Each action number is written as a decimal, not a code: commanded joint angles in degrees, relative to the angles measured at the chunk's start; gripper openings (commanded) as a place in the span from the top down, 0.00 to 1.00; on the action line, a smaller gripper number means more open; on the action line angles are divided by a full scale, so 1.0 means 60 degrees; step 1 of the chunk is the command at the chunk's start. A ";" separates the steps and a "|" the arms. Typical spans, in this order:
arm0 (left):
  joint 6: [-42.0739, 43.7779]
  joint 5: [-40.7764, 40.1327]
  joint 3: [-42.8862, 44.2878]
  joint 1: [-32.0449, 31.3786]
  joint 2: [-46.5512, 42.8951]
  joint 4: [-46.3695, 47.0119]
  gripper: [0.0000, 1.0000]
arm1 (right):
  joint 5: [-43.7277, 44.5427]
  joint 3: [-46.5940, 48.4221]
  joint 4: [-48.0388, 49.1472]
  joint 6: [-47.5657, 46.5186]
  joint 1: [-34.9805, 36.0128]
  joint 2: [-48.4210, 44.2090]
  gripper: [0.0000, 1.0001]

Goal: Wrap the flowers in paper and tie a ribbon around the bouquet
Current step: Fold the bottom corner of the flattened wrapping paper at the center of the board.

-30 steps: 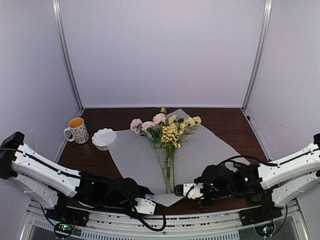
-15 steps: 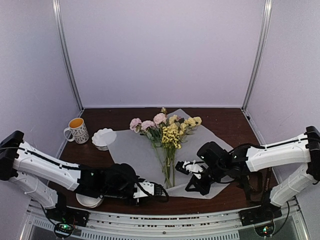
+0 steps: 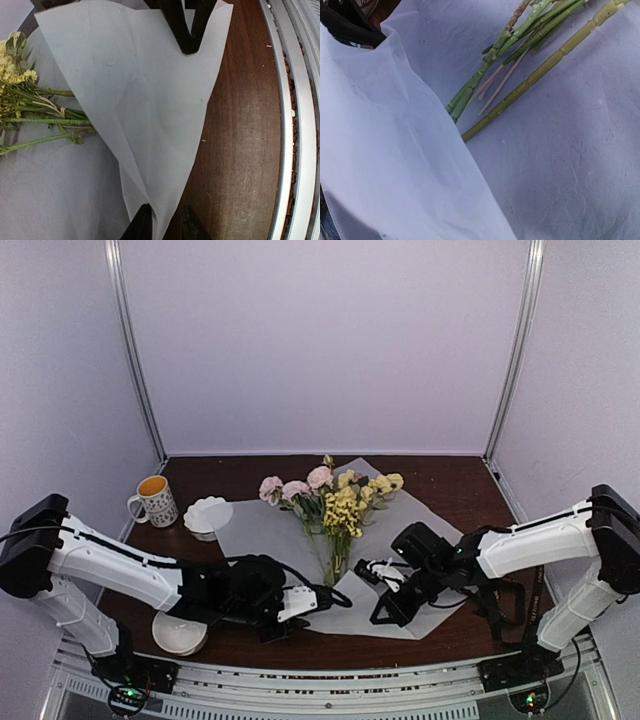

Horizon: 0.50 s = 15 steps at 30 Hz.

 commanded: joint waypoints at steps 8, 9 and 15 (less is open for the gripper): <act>-0.1744 -0.0140 0.1025 0.0759 0.1125 -0.1278 1.00 | 0.1113 0.0547 -0.0630 0.0103 -0.0466 -0.0442 0.78; -0.1918 -0.0171 0.1052 0.0794 0.1244 -0.1388 1.00 | 0.1376 0.0652 -0.0931 0.0097 -0.0506 -0.0625 0.75; -0.2884 -0.0149 0.1359 0.0976 0.1991 -0.1901 1.00 | 0.3384 0.0954 -0.1944 0.0692 -0.0112 -0.2412 0.66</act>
